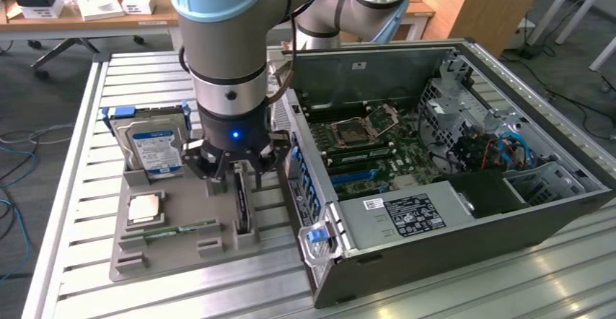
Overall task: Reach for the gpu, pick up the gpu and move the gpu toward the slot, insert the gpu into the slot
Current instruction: 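Pick up the gpu and move the gpu toward the slot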
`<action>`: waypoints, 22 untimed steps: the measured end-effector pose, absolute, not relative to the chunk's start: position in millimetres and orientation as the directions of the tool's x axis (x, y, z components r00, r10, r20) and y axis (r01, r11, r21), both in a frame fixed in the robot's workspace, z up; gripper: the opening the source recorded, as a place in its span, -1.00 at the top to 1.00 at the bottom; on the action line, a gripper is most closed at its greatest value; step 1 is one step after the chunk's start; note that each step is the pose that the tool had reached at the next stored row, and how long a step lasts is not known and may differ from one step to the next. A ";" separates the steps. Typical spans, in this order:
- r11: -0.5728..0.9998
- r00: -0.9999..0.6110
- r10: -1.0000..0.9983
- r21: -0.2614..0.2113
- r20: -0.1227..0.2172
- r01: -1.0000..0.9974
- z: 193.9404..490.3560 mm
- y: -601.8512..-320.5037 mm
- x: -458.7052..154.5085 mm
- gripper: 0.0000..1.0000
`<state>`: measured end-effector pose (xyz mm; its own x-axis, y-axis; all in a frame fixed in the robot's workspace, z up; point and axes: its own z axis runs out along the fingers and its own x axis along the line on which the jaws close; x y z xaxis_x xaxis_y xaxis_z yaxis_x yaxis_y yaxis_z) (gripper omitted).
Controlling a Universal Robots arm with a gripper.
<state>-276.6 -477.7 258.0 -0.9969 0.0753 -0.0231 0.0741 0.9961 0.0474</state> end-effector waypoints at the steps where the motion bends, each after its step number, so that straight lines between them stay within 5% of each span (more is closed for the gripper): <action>1: 0.996 -0.997 0.075 0.048 -0.023 0.074 257.7 -477.7 -275.1 -0.10; 22: 0.996 -0.997 0.075 0.048 -0.023 0.074 239.4 -475.5 -277.4 -0.10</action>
<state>-277.4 -475.5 239.4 -0.9969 0.0755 -0.0229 0.0743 0.9961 0.0484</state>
